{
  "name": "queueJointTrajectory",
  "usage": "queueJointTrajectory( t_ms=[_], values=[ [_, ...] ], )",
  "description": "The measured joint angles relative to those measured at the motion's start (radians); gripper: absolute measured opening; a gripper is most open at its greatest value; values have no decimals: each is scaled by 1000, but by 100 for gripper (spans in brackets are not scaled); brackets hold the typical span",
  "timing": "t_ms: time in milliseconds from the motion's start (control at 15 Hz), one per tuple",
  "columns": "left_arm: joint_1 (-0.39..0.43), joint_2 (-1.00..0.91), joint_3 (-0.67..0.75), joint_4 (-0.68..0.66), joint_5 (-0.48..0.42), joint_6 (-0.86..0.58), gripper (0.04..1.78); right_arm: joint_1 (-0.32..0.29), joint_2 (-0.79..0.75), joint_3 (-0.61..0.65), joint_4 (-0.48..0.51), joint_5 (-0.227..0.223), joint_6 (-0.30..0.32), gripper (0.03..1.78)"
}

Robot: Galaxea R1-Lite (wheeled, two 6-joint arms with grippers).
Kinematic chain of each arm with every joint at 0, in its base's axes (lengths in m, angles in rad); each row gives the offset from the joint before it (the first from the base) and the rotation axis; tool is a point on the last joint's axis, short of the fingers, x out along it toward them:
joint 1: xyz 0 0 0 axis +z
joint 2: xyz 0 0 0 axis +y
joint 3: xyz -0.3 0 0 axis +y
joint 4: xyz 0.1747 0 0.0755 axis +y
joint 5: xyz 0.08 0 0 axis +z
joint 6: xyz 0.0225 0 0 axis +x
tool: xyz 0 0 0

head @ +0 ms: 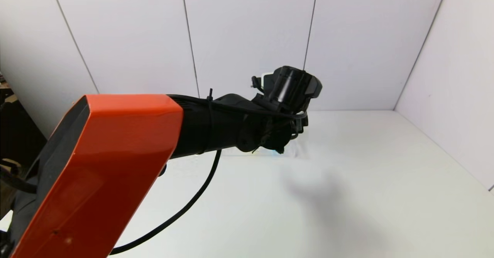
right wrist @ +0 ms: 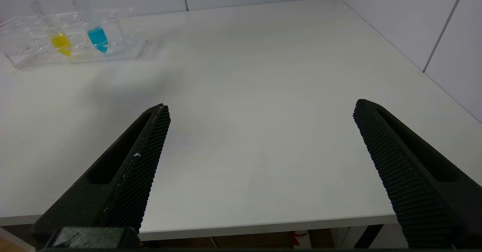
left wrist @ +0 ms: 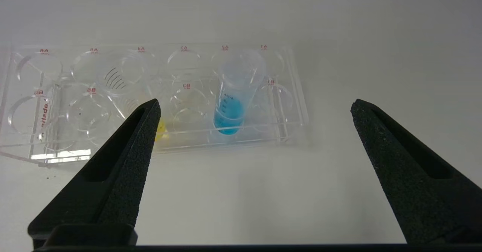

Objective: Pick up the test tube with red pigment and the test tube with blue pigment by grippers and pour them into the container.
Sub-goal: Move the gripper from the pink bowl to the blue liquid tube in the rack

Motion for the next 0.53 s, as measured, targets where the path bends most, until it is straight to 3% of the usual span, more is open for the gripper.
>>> queueJointTrajectory(
  t_ms=[533],
  values=[
    [-11,112,-9,-87,41,-6,176,0,0,0,0,0,0,177]
  ],
)
